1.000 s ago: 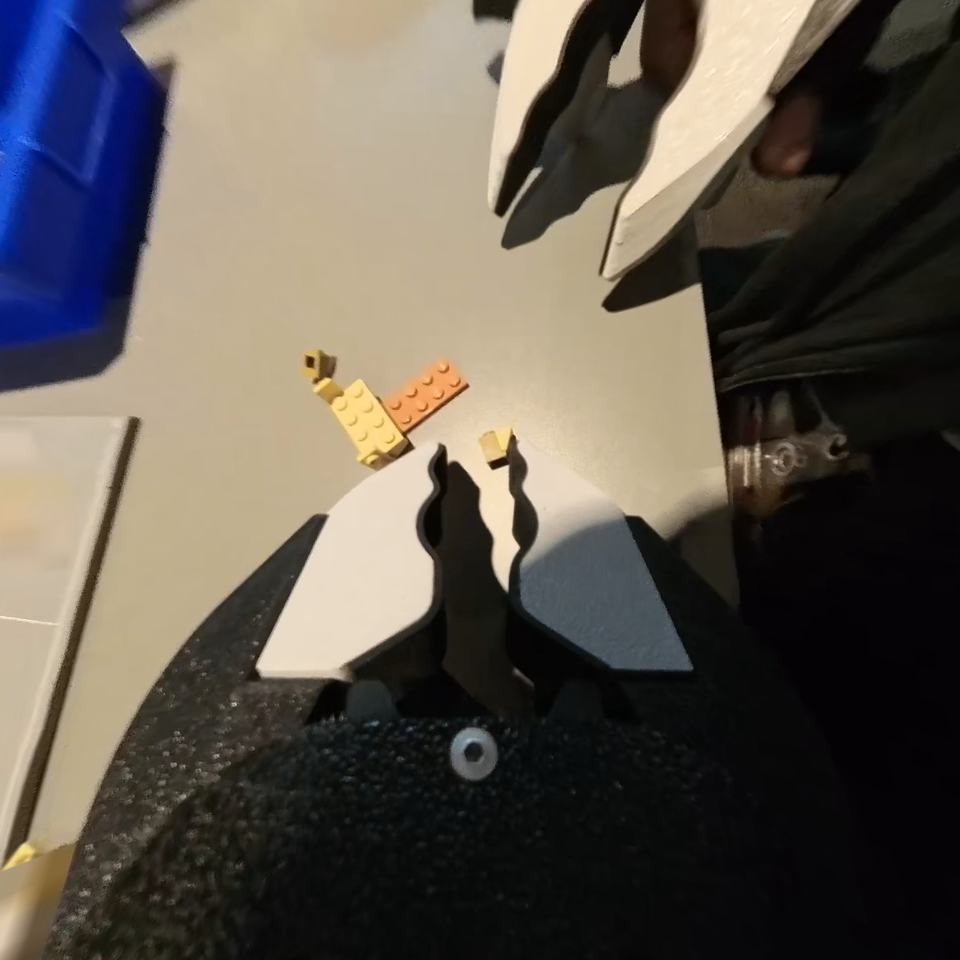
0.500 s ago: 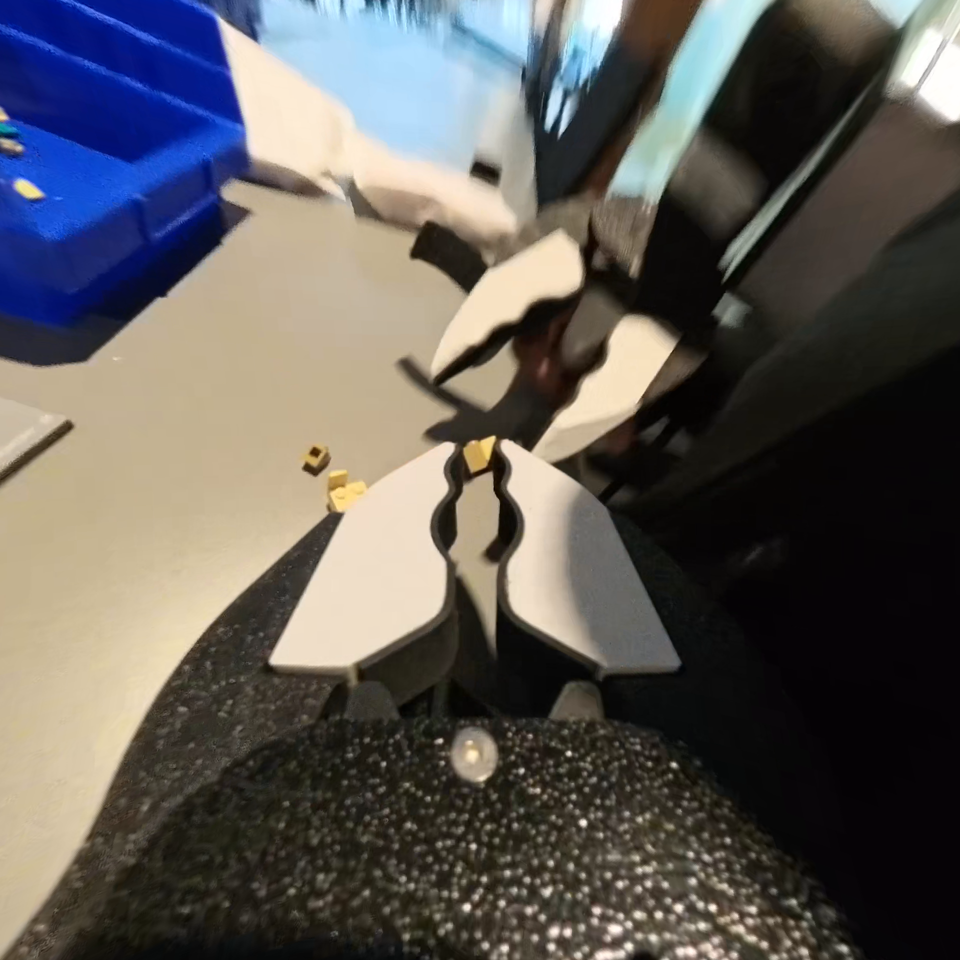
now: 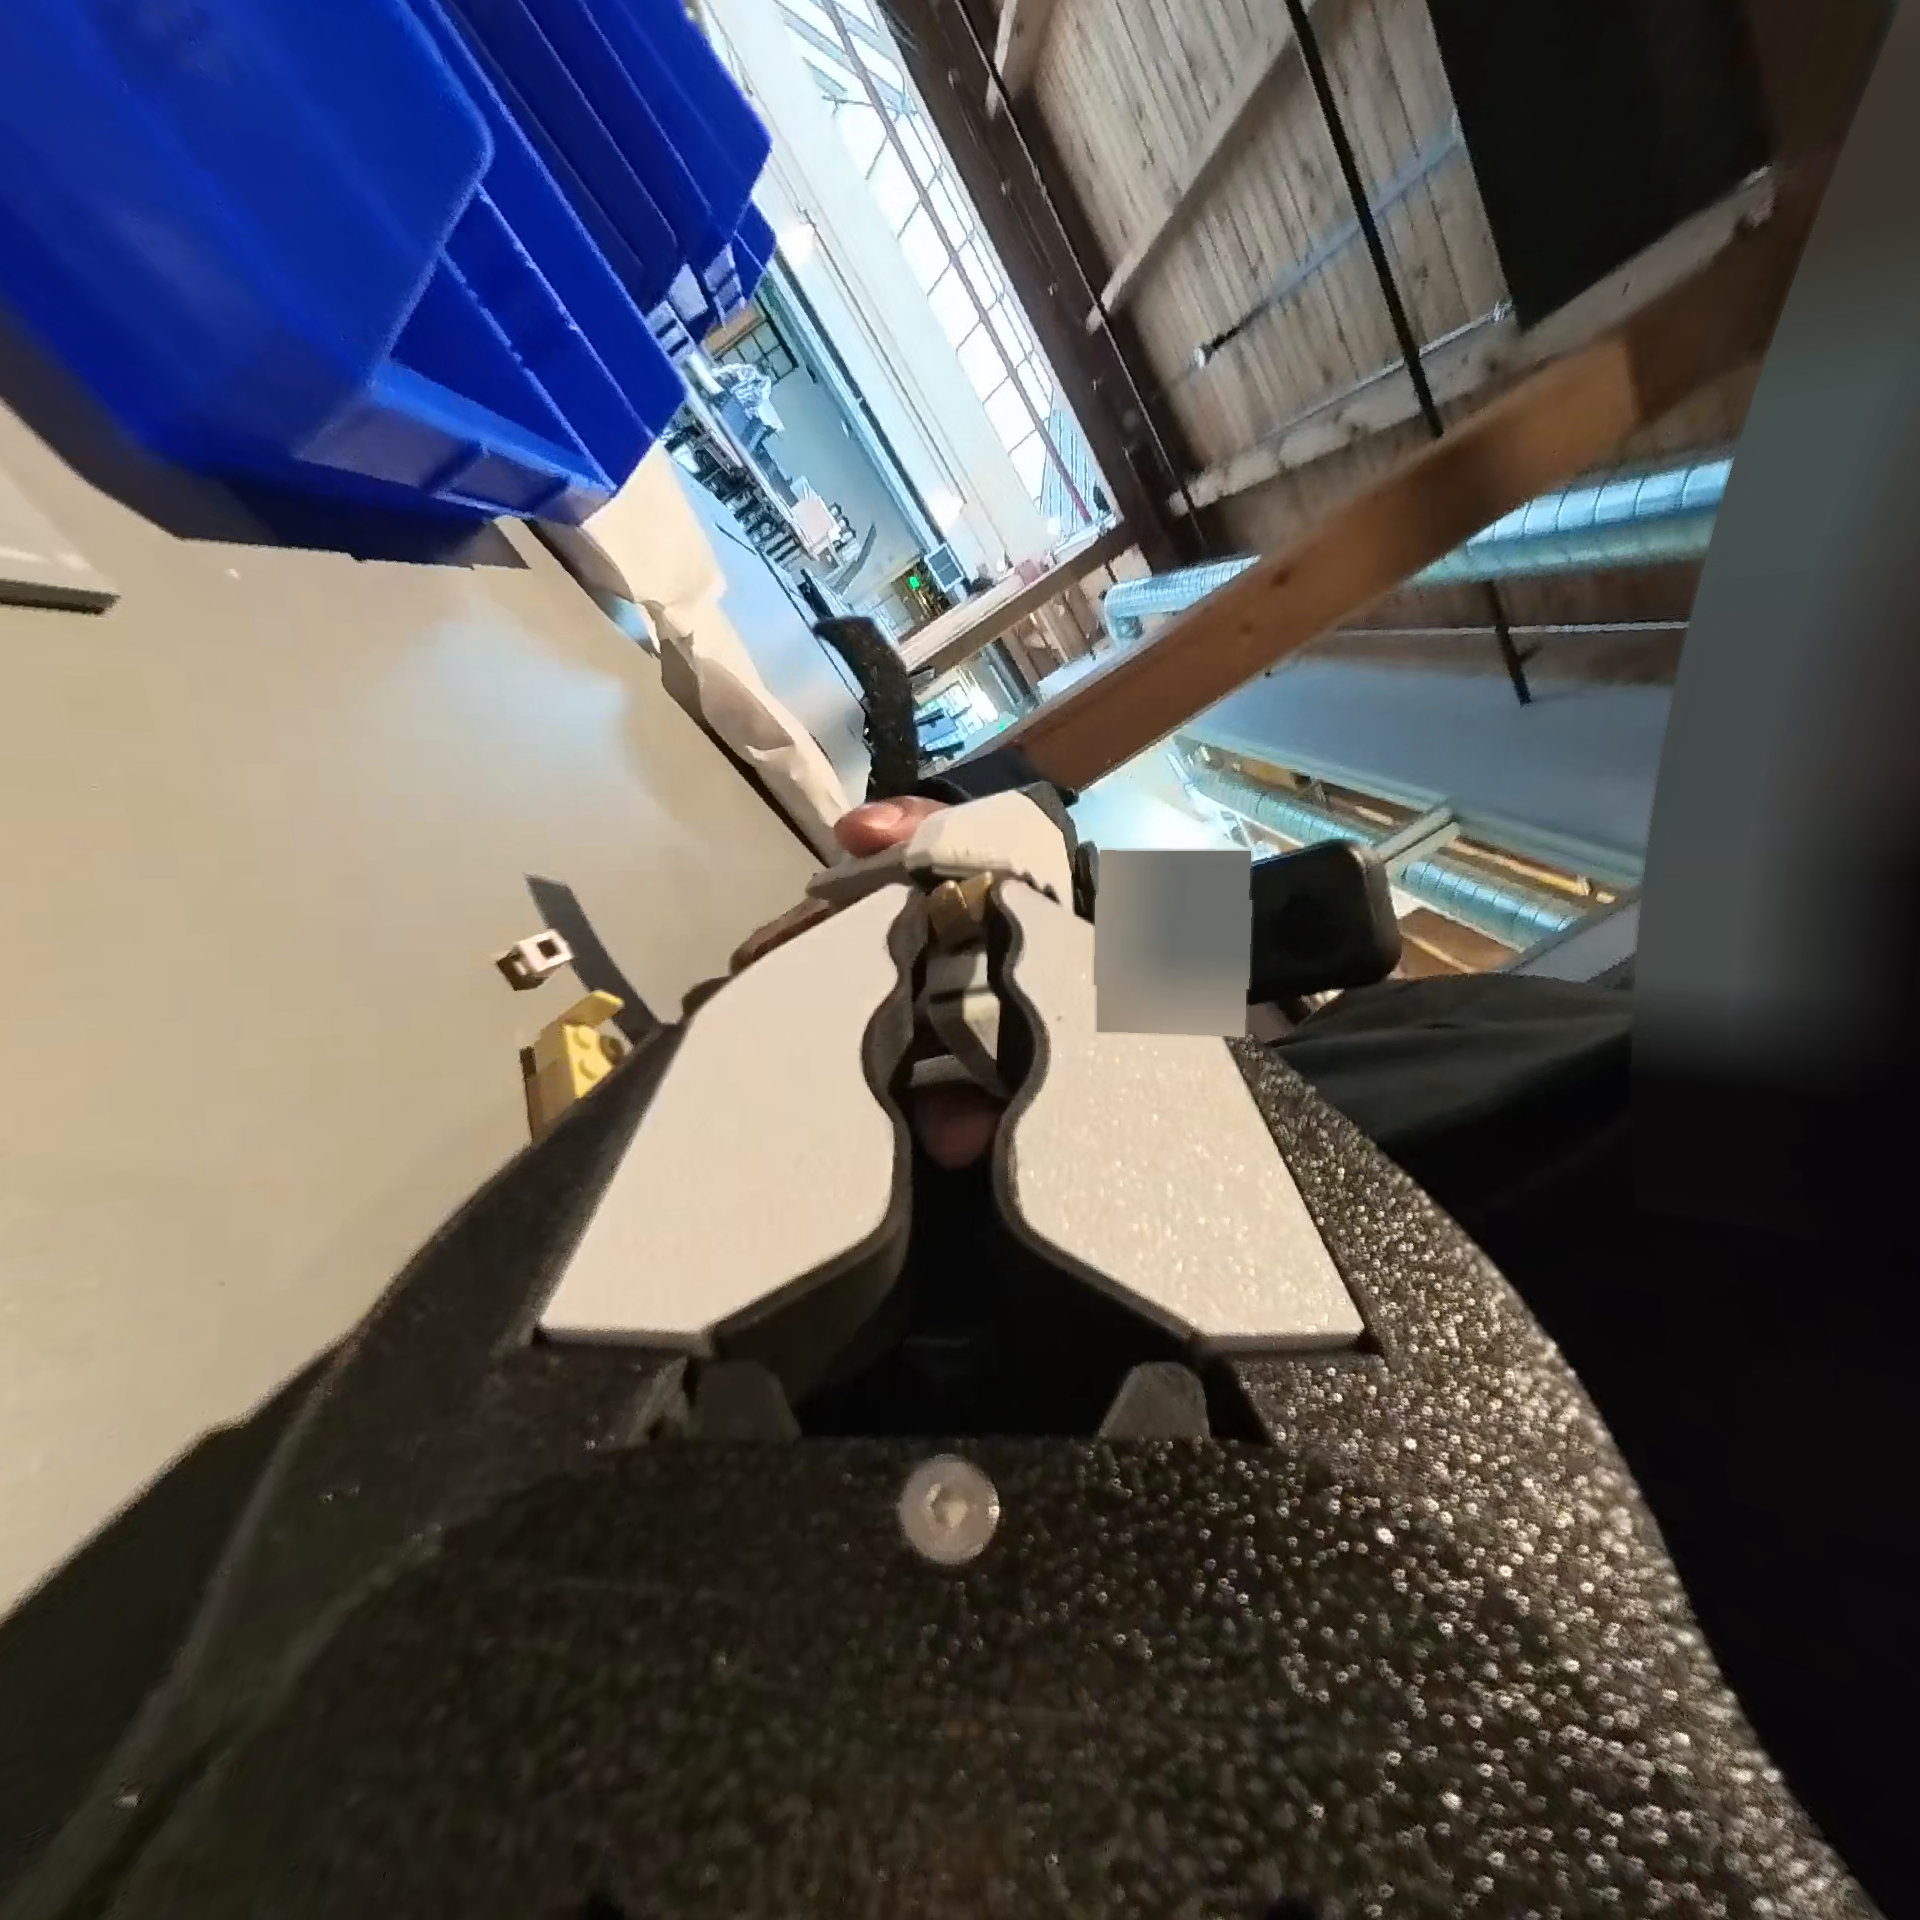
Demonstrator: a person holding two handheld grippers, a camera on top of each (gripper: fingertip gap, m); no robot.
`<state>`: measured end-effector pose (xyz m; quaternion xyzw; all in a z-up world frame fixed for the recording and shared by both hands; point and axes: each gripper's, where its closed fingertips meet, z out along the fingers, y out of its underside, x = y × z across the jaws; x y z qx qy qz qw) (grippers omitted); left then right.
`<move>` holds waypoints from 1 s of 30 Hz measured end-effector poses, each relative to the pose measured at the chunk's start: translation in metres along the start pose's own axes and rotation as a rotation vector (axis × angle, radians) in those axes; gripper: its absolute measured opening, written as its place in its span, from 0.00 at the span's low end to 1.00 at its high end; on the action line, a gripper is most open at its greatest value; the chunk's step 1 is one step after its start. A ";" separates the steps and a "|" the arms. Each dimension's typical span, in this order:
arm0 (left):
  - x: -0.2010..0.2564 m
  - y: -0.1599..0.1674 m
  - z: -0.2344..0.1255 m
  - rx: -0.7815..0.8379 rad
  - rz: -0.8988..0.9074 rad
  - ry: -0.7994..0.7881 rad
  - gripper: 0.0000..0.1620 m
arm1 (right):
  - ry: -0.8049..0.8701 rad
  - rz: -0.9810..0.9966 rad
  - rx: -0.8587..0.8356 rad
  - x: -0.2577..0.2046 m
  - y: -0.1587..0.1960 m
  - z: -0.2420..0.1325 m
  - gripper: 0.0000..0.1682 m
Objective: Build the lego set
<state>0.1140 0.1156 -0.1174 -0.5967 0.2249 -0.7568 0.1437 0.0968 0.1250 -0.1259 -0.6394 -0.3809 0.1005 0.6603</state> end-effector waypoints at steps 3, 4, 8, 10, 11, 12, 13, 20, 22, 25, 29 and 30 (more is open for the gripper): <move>-0.002 0.000 0.000 0.010 -0.009 -0.010 0.06 | 0.016 -0.009 -0.010 0.004 0.002 0.001 0.07; -0.003 0.000 0.000 0.008 -0.010 -0.014 0.06 | 0.010 -0.009 -0.016 0.004 0.003 0.001 0.07; -0.014 0.003 -0.003 -0.053 0.099 -0.129 0.10 | -0.008 -0.081 -0.092 0.006 0.013 -0.001 0.07; -0.021 0.007 -0.005 -0.126 0.259 -0.251 0.12 | -0.005 -0.153 -0.169 0.009 0.020 -0.005 0.07; -0.023 0.010 -0.005 -0.174 0.334 -0.305 0.13 | -0.003 -0.196 -0.204 0.009 0.024 -0.005 0.07; -0.024 0.012 -0.004 -0.216 0.400 -0.349 0.14 | -0.005 -0.242 -0.233 0.008 0.027 -0.005 0.07; -0.024 0.014 -0.003 -0.247 0.454 -0.386 0.14 | -0.011 -0.285 -0.257 0.006 0.029 -0.004 0.07; -0.033 0.021 -0.002 -0.352 0.587 -0.524 0.08 | -0.031 -0.398 -0.321 -0.004 0.037 -0.001 0.07; -0.033 0.022 -0.003 -0.354 0.602 -0.526 0.05 | -0.045 -0.379 -0.314 -0.006 0.037 -0.002 0.08; -0.031 0.021 -0.002 -0.322 0.556 -0.474 0.04 | -0.093 -0.330 -0.281 -0.009 0.035 -0.006 0.15; -0.033 0.018 -0.010 -0.302 0.532 -0.471 0.05 | -0.259 -0.263 -0.305 -0.004 0.050 -0.026 0.18; -0.033 0.018 -0.013 -0.307 0.536 -0.475 0.05 | -0.299 -0.261 -0.324 0.000 0.056 -0.032 0.18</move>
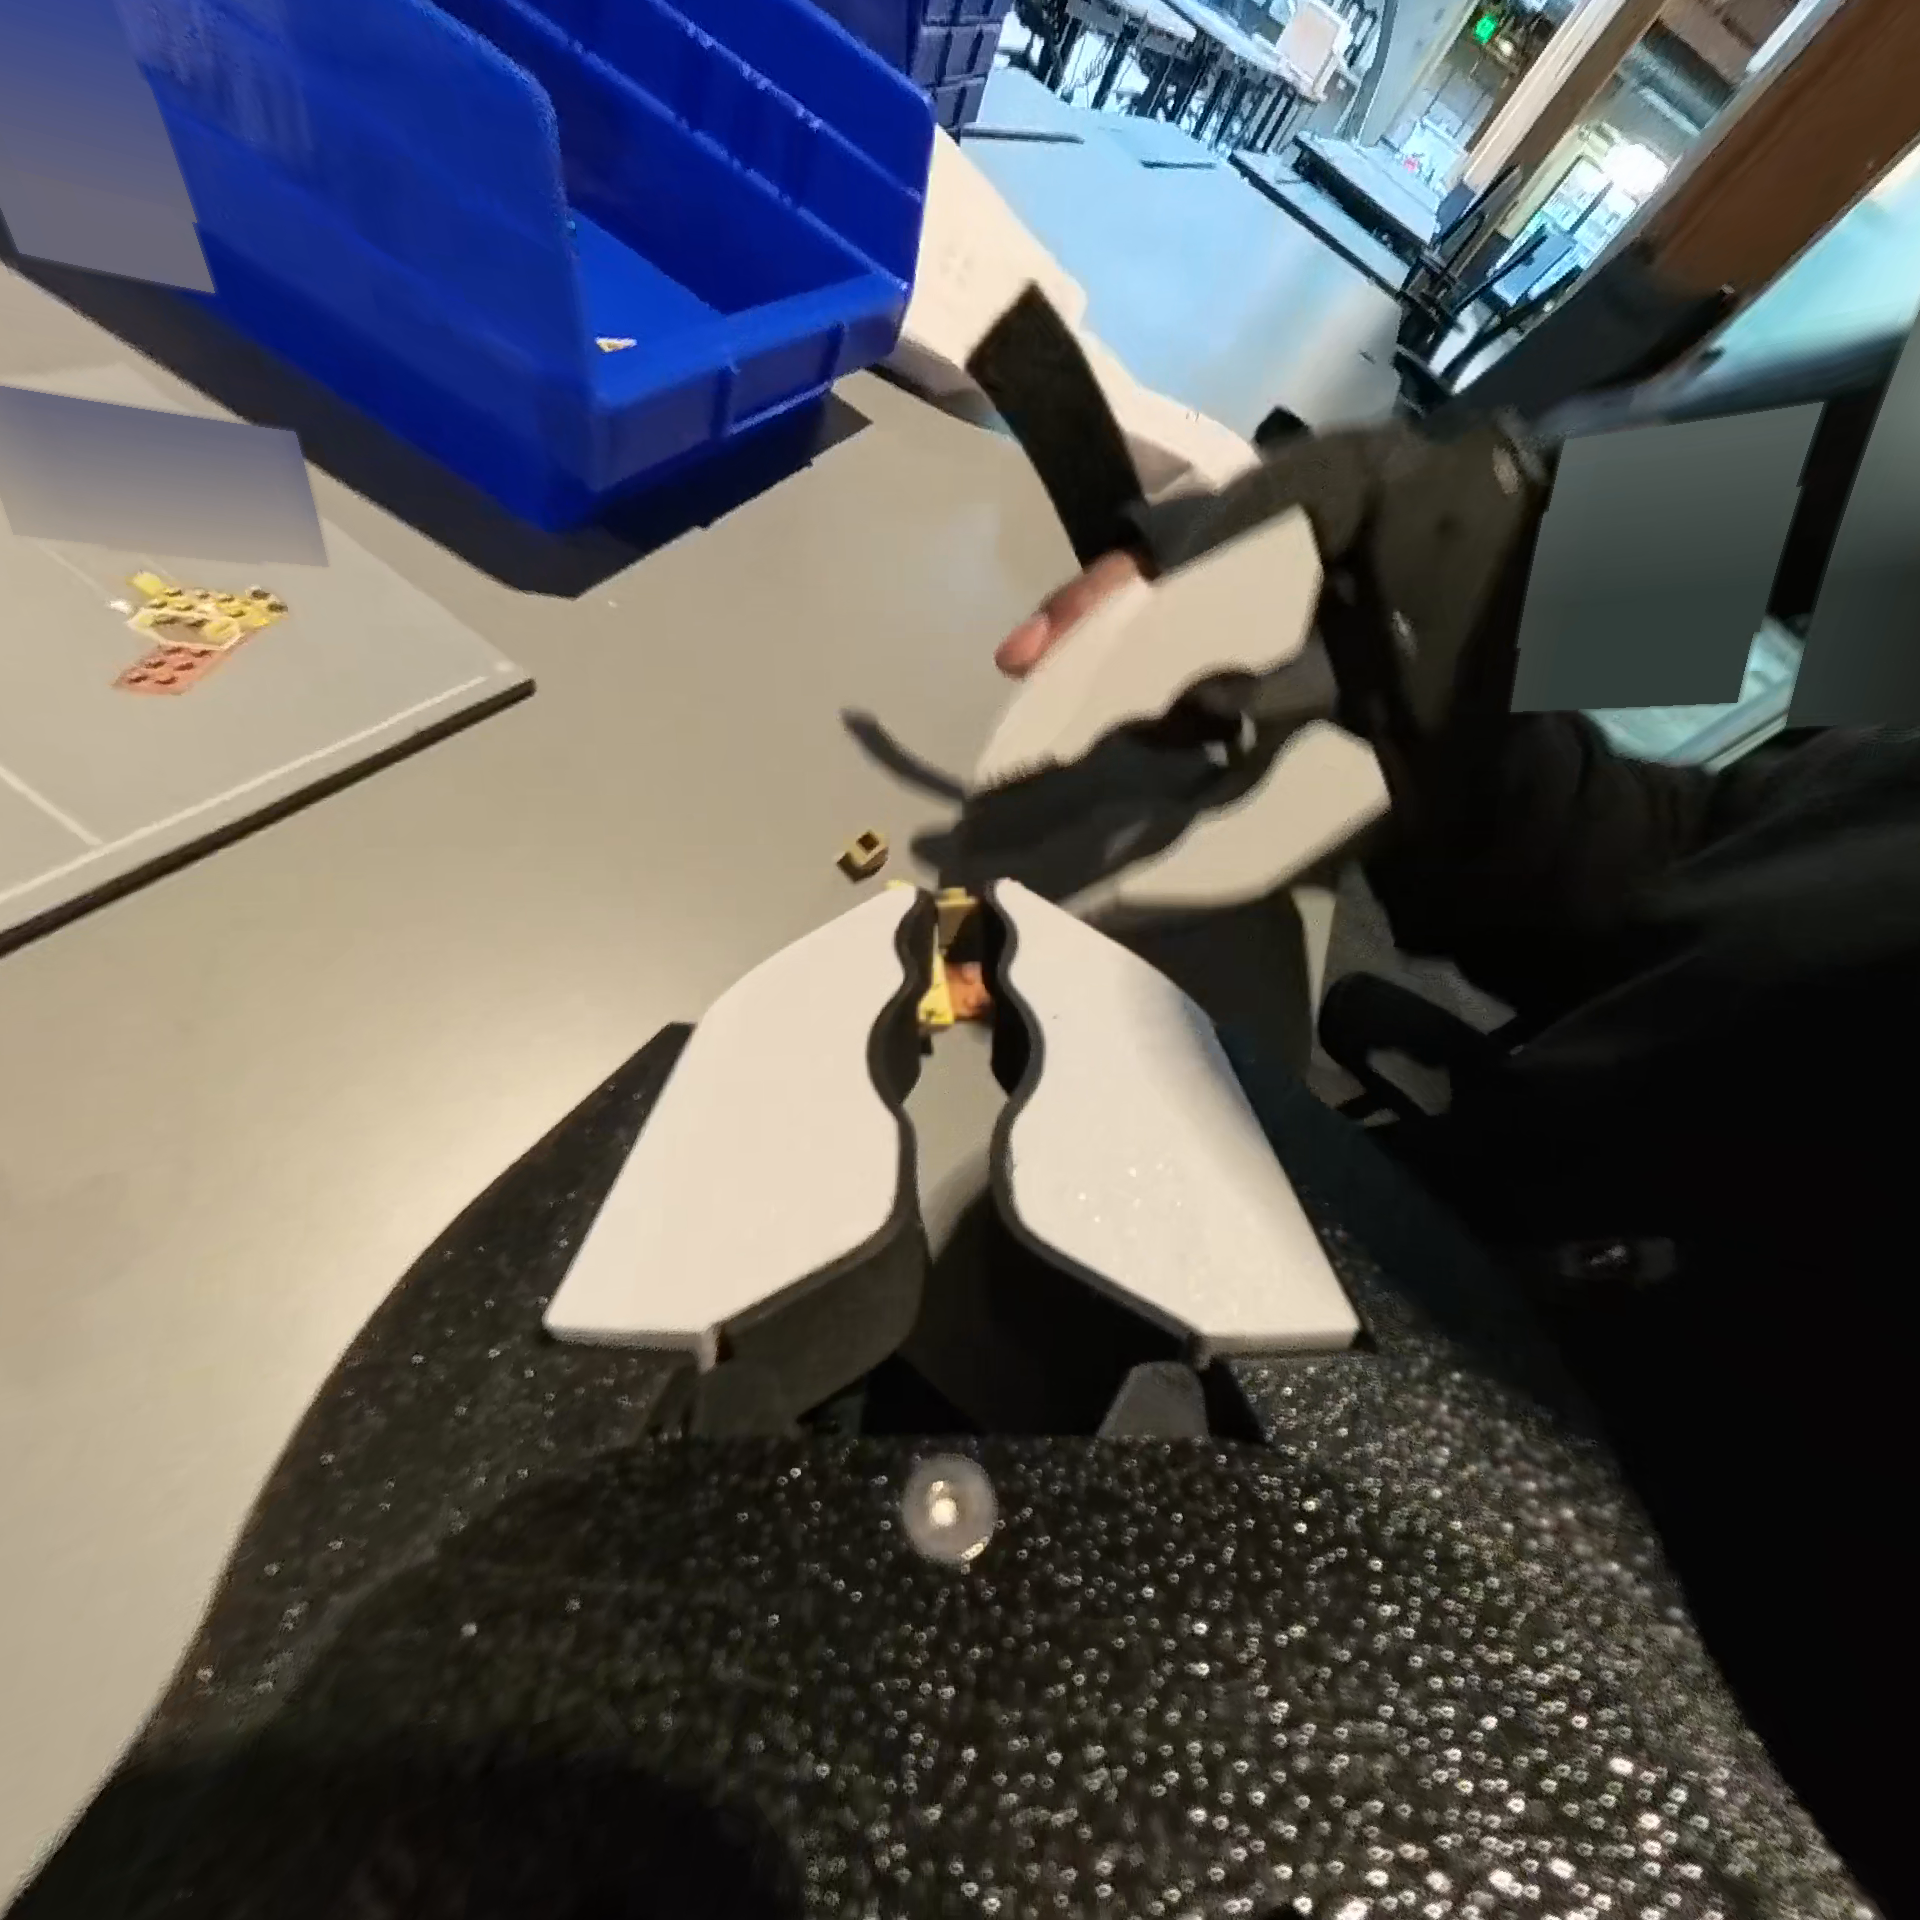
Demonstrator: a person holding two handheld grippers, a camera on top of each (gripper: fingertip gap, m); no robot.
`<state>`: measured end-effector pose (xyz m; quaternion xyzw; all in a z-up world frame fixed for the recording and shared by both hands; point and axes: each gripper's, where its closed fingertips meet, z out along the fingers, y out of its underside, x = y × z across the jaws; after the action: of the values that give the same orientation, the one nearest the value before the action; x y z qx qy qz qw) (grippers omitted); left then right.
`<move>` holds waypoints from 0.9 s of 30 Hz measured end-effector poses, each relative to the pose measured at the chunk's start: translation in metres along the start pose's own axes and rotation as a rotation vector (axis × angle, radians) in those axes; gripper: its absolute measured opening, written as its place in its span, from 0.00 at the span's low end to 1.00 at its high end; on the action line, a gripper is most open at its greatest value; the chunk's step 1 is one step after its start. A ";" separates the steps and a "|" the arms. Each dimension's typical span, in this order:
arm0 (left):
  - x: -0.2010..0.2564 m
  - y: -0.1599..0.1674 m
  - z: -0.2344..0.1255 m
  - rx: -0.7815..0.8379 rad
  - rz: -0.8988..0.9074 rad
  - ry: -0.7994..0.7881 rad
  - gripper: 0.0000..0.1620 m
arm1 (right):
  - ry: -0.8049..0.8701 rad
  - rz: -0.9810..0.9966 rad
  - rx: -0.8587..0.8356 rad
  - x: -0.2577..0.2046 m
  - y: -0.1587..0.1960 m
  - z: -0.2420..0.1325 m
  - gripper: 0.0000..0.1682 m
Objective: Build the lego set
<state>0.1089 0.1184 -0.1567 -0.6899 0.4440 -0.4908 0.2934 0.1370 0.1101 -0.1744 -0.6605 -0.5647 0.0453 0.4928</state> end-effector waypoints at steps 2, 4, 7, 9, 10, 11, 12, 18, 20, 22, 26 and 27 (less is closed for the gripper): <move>-0.001 0.004 -0.003 -0.014 0.013 0.000 0.05 | -0.072 -0.017 -0.028 0.003 0.016 -0.005 0.17; 0.000 0.012 -0.005 -0.045 0.034 0.009 0.05 | -0.155 -0.057 -0.034 0.002 0.020 -0.004 0.16; 0.002 0.024 -0.007 -0.086 0.057 0.032 0.05 | -0.287 -0.126 -0.044 -0.003 0.020 0.004 0.13; 0.007 0.023 -0.009 -0.070 0.087 0.059 0.05 | -0.370 -0.143 -0.071 -0.004 0.022 0.010 0.13; 0.008 0.025 -0.010 -0.079 0.098 0.062 0.05 | -0.413 -0.143 -0.079 -0.006 0.022 0.012 0.13; 0.008 0.027 -0.010 -0.088 0.107 0.058 0.05 | -0.450 -0.140 -0.084 -0.008 0.022 0.014 0.13; 0.008 0.030 -0.012 -0.091 0.118 0.054 0.05 | -0.483 -0.136 -0.091 -0.010 0.021 0.016 0.13; 0.008 0.035 -0.020 -0.103 0.135 0.042 0.05 | -0.530 -0.134 -0.150 -0.019 0.022 0.030 0.09; 0.005 0.036 -0.022 -0.103 0.134 0.035 0.05 | -0.510 -0.144 -0.165 -0.021 0.022 0.031 0.10; 0.005 0.036 -0.024 -0.100 0.133 0.036 0.05 | -0.483 -0.140 -0.171 -0.018 0.022 0.031 0.15; 0.007 0.038 -0.024 -0.107 0.150 0.049 0.05 | -0.488 -0.098 -0.102 -0.016 0.014 0.026 0.17; 0.008 0.039 -0.023 -0.113 0.165 0.053 0.05 | -0.497 -0.098 -0.082 -0.016 0.011 0.026 0.17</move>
<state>0.0758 0.0950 -0.1779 -0.6530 0.5338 -0.4574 0.2817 0.1231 0.1144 -0.2029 -0.6202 -0.7013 0.1593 0.3132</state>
